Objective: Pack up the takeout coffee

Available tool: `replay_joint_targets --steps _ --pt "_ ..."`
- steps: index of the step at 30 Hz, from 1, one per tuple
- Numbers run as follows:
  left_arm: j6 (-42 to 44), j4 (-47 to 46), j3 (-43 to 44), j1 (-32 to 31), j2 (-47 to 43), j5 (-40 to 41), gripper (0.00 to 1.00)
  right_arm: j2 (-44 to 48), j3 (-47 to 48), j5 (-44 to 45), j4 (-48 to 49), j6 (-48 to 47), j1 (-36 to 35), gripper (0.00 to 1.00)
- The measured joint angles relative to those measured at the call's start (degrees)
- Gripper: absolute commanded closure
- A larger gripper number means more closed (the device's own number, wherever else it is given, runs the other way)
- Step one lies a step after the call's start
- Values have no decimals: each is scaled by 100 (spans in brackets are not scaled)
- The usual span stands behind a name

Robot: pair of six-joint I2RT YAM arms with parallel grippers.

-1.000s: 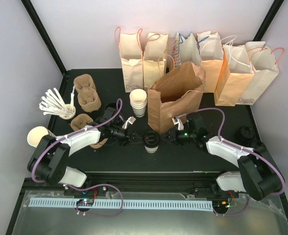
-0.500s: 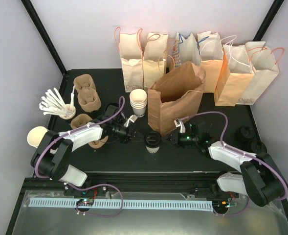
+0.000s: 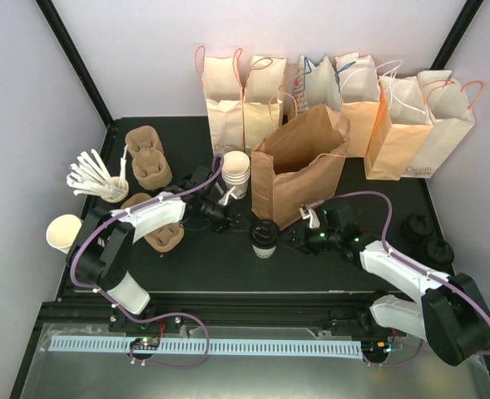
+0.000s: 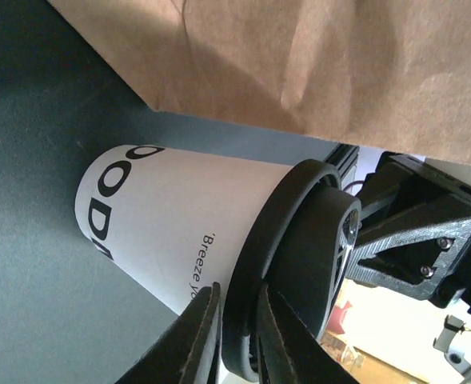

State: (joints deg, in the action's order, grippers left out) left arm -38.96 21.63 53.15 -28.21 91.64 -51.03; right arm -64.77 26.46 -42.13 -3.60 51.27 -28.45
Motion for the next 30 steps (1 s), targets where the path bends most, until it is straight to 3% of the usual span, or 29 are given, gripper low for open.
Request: replay_joint_targets --steps 4,14,24,30 --pt "-26 0 101 2 101 35 76 2 0 -7 -2 188 -70 83" --pt "-282 -87 315 33 282 195 70 -190 0 -33 326 723 -564 81" --pt "-369 -177 448 61 350 199 47 -326 269 -13 208 734 -693 74" --pt "-348 -166 448 258 251 214 42 -234 310 7 -68 557 -621 70"
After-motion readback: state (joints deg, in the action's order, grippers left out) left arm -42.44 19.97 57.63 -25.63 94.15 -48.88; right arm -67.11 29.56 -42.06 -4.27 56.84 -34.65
